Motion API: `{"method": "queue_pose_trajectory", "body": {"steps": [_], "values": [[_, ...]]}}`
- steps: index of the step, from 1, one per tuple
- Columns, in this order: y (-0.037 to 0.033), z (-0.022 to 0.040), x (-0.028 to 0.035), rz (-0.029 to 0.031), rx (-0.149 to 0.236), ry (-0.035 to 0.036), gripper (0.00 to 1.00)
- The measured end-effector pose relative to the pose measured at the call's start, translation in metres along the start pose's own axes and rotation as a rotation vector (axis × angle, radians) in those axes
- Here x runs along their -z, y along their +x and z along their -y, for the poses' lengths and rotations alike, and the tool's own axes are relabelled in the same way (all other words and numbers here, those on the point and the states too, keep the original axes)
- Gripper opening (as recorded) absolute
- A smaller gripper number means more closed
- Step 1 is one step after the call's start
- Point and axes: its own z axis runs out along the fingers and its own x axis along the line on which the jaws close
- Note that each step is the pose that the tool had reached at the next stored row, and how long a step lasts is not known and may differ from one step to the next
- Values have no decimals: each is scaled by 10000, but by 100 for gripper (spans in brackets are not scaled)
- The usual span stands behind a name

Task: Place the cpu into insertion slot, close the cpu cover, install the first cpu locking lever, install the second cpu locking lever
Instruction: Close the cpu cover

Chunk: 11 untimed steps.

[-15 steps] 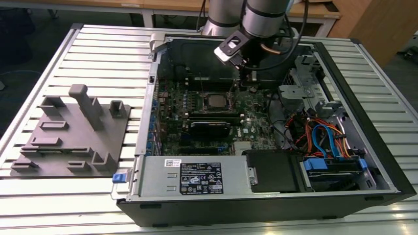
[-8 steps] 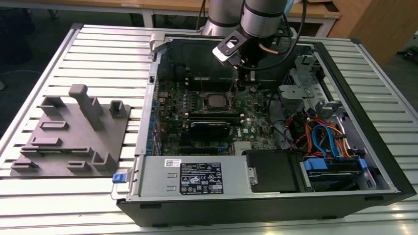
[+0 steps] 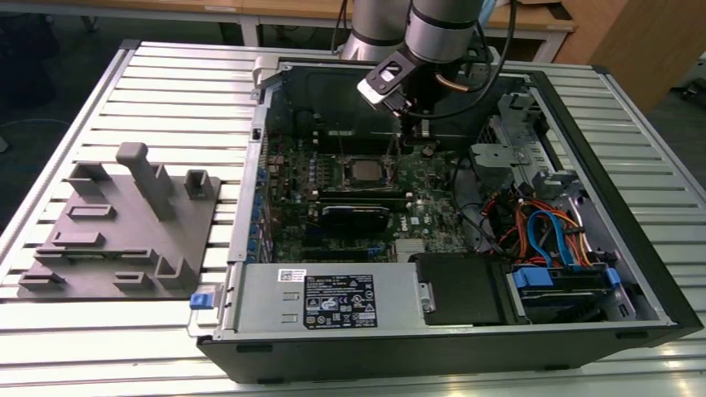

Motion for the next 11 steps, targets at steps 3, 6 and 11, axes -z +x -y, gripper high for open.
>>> {"method": "queue_pose_trajectory", "body": {"steps": [3, 6, 11], "values": [[0, 8, 0, 0, 1, 0, 10], [0, 16, 0, 0, 1, 0, 10], [0, 29, 0, 0, 1, 0, 10]]}}
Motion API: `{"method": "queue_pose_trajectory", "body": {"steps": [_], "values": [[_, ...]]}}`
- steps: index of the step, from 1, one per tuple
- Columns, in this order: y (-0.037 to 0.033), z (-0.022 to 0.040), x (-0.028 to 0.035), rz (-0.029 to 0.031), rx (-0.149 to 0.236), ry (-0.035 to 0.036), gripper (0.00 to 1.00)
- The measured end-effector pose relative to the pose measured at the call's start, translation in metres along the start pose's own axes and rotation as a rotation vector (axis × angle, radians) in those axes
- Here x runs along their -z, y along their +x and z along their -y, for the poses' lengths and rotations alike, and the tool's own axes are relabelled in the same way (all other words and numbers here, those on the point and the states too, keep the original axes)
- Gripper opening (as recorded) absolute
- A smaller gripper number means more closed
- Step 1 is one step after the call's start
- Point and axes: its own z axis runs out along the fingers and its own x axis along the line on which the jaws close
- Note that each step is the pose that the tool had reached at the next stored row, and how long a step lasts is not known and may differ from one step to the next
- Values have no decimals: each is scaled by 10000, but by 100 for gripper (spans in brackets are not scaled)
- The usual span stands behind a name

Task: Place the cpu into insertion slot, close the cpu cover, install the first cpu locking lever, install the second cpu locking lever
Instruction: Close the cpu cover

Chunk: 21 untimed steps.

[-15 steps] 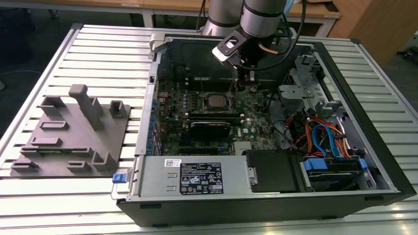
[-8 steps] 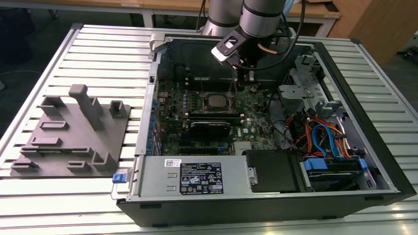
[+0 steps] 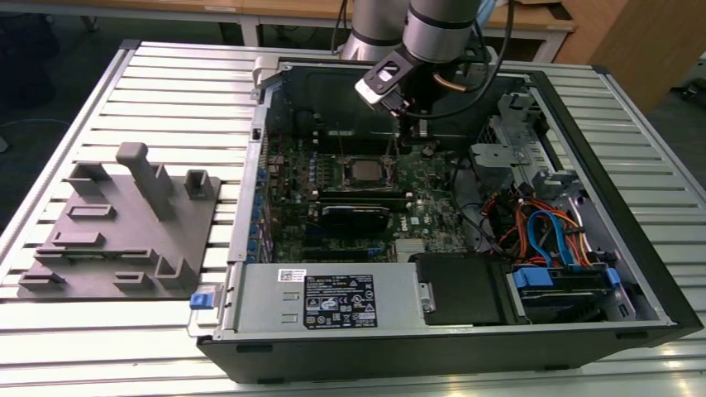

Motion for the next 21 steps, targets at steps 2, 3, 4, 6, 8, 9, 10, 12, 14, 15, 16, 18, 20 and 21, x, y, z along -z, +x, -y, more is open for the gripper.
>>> {"method": "queue_pose_trajectory", "body": {"steps": [2, 3, 4, 6, 8, 9, 10, 12, 14, 15, 16, 18, 20, 21], "values": [[0, 4, 0, 0, 0, 0, 10], [0, 7, 0, 0, 0, 0, 10], [0, 9, 0, 0, 0, 0, 10], [0, 13, 0, 0, 1, 0, 10], [0, 17, 0, -1, 1, 0, 10], [0, 19, 0, 0, 0, 0, 10], [0, 21, 0, 0, 0, 0, 10], [0, 26, 0, 0, 0, 0, 10], [0, 30, 0, 0, 0, 0, 10], [0, 32, 0, 0, 0, 0, 10], [1, 34, 0, 0, 0, 0, 10], [1, 39, 0, 0, 1, 0, 10], [1, 43, 0, 0, 0, 0, 10], [1, 45, -1, 0, 0, 0, 10]]}}
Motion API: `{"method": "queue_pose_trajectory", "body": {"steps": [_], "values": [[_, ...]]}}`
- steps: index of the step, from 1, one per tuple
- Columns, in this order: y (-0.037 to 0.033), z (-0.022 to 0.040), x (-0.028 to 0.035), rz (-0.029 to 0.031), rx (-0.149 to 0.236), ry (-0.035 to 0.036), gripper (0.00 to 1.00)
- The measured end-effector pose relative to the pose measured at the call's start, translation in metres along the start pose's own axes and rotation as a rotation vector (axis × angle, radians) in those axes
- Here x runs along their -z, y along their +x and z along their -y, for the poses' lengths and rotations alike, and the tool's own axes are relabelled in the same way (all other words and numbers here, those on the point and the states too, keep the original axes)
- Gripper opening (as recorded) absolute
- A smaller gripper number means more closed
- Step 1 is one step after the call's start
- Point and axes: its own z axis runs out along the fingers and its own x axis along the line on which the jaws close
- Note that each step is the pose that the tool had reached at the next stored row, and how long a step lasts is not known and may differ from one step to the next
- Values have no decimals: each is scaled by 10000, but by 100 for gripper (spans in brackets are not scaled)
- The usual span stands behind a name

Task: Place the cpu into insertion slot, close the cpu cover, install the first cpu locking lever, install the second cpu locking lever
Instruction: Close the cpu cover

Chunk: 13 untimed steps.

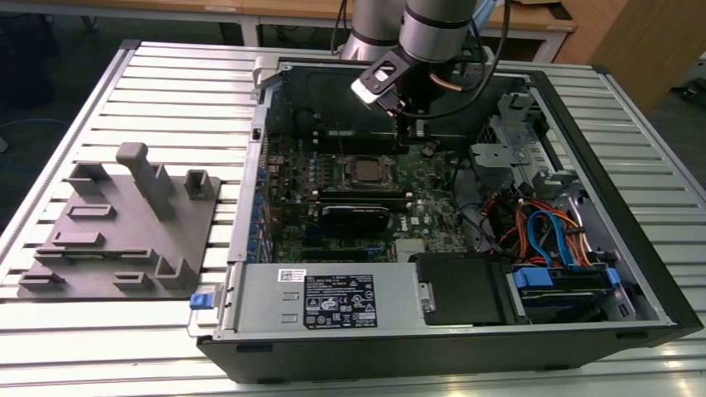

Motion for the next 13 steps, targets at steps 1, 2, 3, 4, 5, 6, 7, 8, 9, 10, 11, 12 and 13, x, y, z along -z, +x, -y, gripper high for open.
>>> {"method": "queue_pose_trajectory", "body": {"steps": [1, 2, 3, 4, 5, 6, 7, 8, 9, 10, 11, 12, 13], "values": [[0, 2, 0, 1, 0, 0, 10], [0, 5, 0, 0, 1, 0, 10], [0, 6, 0, 0, 0, 0, 10], [0, 6, 0, 1, 0, 0, 10], [0, 6, 0, 0, 0, 0, 10], [0, 7, 0, 0, 0, 0, 10], [0, 7, 0, 0, 0, 0, 10], [0, 7, 0, 0, 0, 0, 10], [0, 7, 0, 1, 1, 0, 10], [0, 7, 0, 0, 1, 0, 10], [0, 9, 0, 0, 0, 0, 10], [0, 12, 0, 0, -2, 0, 10], [0, 17, -1, 1, -1, 0, 10]]}}
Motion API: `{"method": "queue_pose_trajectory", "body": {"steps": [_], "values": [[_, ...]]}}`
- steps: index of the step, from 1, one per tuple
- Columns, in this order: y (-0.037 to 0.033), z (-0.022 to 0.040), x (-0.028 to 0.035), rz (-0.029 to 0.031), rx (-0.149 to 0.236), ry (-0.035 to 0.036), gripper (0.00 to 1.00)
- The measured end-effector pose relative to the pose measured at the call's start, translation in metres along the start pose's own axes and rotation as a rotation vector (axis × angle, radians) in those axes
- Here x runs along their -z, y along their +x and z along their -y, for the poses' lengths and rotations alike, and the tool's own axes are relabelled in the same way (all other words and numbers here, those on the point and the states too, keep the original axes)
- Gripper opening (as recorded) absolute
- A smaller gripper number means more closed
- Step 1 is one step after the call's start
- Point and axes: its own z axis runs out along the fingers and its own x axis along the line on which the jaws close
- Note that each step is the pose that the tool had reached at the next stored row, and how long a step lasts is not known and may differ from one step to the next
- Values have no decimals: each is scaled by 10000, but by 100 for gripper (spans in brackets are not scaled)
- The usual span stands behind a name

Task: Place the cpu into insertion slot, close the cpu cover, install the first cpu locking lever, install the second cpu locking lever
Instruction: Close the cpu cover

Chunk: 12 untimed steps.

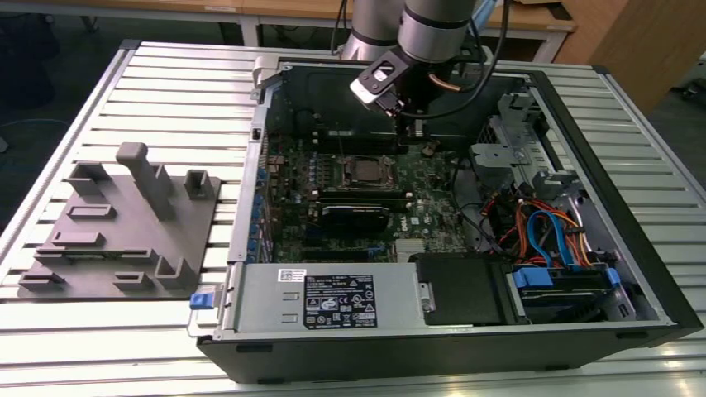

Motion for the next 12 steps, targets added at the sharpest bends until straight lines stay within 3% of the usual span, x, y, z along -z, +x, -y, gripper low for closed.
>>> {"method": "queue_pose_trajectory", "body": {"steps": [12], "values": [[-10, 162, -39, -1, 80, 0, 10]]}}
